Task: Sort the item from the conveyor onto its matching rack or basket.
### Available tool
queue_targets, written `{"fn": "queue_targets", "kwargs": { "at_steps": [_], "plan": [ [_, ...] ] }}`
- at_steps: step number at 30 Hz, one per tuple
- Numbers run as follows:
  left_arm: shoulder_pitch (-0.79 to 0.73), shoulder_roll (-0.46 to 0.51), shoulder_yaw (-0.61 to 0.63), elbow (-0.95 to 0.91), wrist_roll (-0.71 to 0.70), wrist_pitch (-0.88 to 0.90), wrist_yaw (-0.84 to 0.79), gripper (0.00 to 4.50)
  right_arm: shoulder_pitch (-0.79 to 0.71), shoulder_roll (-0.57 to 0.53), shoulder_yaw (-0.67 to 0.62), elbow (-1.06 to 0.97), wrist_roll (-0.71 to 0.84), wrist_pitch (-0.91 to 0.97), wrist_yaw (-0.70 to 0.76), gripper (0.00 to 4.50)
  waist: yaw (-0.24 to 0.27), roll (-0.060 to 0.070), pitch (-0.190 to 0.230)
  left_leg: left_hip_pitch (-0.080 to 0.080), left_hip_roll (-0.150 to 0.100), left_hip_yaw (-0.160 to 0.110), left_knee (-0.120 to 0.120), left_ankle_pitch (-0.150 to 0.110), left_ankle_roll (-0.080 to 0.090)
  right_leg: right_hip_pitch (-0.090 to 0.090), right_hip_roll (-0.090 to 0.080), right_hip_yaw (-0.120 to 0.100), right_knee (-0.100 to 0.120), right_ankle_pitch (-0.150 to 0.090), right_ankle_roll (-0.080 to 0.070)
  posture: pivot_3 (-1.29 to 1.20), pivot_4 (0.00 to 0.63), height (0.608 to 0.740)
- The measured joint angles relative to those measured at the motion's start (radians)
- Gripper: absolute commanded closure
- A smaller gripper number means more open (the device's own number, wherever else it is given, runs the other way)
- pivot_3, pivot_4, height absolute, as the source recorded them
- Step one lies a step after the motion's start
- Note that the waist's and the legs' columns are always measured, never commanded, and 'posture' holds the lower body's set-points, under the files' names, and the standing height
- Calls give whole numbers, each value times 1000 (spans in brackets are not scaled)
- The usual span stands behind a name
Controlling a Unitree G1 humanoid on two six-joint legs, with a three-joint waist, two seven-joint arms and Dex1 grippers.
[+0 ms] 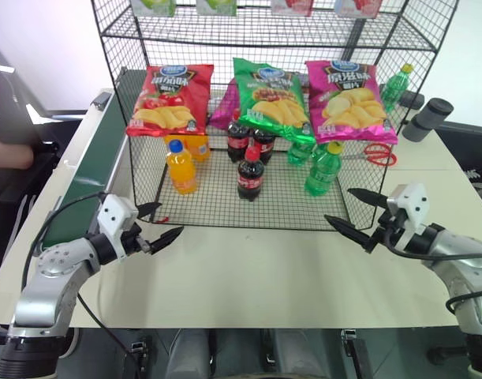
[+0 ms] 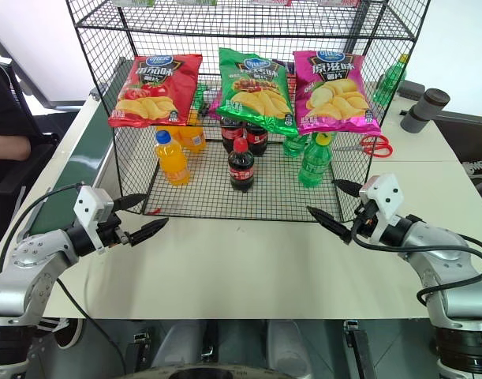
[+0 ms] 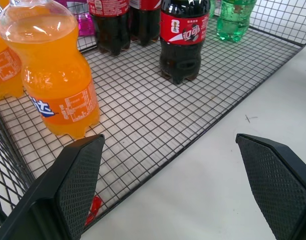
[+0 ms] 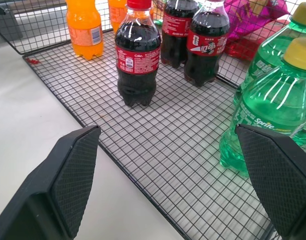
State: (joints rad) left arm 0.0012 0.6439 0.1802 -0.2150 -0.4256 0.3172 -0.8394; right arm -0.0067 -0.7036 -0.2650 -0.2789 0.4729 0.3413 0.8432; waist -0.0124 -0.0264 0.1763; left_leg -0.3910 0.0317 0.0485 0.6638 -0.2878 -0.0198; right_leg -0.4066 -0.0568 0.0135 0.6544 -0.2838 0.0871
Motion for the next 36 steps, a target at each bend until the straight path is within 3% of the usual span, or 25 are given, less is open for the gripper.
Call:
{"fn": "queue_targets", "kwargs": {
  "at_steps": [36],
  "plan": [
    [63, 24, 36, -24, 11, -3, 16, 0, 30, -6, 0, 16, -17, -7, 10, 27, 0, 0, 0, 0, 0, 0, 1, 0, 0, 0, 0, 0, 0, 0, 0, 0, 150, 740]
  ]
}}
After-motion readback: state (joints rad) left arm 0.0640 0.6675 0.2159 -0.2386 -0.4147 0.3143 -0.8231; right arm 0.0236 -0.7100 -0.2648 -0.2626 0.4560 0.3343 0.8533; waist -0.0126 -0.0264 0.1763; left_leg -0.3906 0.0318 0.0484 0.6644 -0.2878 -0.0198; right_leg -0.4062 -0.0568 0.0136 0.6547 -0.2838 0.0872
